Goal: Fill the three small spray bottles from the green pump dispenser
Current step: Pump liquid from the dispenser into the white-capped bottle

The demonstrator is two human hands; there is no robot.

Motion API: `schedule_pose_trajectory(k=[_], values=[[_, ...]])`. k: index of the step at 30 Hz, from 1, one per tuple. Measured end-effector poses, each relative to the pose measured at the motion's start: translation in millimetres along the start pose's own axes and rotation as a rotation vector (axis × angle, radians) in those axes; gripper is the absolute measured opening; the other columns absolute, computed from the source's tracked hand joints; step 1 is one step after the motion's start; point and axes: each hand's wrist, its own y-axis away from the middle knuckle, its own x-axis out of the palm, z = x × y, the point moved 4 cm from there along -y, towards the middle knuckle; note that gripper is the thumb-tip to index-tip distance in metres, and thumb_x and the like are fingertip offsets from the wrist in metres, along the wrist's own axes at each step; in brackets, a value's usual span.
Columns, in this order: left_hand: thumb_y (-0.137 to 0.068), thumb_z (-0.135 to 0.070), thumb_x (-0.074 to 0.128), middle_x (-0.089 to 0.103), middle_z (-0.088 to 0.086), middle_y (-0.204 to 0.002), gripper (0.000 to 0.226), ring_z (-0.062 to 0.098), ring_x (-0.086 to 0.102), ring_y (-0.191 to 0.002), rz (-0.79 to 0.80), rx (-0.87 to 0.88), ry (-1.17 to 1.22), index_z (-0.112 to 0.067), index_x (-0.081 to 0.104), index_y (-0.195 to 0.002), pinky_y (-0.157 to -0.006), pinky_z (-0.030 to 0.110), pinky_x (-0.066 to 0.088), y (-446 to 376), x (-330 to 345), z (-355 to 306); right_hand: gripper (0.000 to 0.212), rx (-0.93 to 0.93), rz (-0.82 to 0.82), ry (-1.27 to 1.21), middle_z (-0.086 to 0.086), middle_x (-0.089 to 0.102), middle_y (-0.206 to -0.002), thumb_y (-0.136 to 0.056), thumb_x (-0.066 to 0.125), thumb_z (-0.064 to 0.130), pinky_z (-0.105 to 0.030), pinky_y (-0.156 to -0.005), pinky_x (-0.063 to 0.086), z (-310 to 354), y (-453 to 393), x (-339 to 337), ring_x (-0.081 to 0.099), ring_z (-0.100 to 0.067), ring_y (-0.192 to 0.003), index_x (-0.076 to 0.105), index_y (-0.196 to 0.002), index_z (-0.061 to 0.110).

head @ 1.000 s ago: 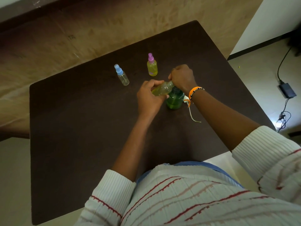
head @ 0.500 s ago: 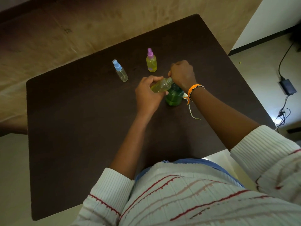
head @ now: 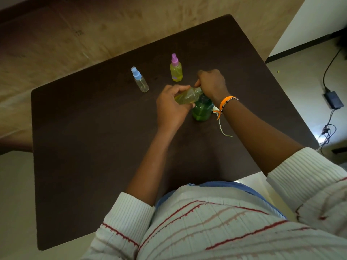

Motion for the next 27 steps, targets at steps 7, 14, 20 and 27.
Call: schedule_pose_trajectory(k=[7, 14, 20, 27], values=[[-0.06, -0.005, 0.081, 0.056, -0.011, -0.092, 0.047, 0.005, 0.059, -0.085, 0.006, -0.011, -0.009, -0.018, 0.069, -0.105, -0.078, 0.014, 0.048, -1.3, -0.1, 2.3, 0.048, -0.007, -0.068, 0.028, -0.011, 0.067, -0.112, -0.08, 0.04, 0.035, -0.041, -0.092, 0.05, 0.0, 2.9, 1.4, 0.062, -0.031, -0.101, 0.07, -0.107, 0.01], [-0.059, -0.004, 0.08, 0.054, -0.014, -0.087, 0.046, 0.001, 0.058, -0.081, -0.017, 0.013, 0.007, -0.018, 0.07, -0.102, -0.075, 0.01, 0.045, -1.0, -2.8, -1.8, 0.046, 0.004, 0.043, 0.044, -0.012, 0.068, -0.113, -0.081, 0.043, 0.037, -0.04, -0.093, 0.05, 3.8, 1.2, -0.7, 0.062, -0.031, -0.101, 0.071, -0.105, 0.009], [-0.059, -0.004, 0.081, 0.053, -0.014, -0.087, 0.046, 0.005, 0.058, -0.081, -0.015, -0.005, -0.006, -0.018, 0.07, -0.101, -0.078, 0.018, 0.049, 0.7, 0.1, -0.5, 0.038, -0.027, -0.027, 0.015, -0.012, 0.07, -0.098, -0.084, 0.045, 0.03, -0.04, -0.087, 0.053, 0.2, 1.7, -1.2, 0.064, -0.03, -0.092, 0.072, -0.093, 0.005], [-0.058, -0.003, 0.081, 0.056, -0.008, -0.091, 0.047, 0.004, 0.057, -0.08, -0.011, -0.012, -0.008, -0.016, 0.07, -0.103, -0.076, 0.014, 0.047, 0.7, -1.5, 0.4, 0.037, -0.048, -0.037, 0.04, -0.014, 0.069, -0.105, -0.086, 0.045, 0.027, -0.04, -0.088, 0.052, 1.2, 3.6, -2.4, 0.063, -0.032, -0.096, 0.072, -0.098, 0.006]])
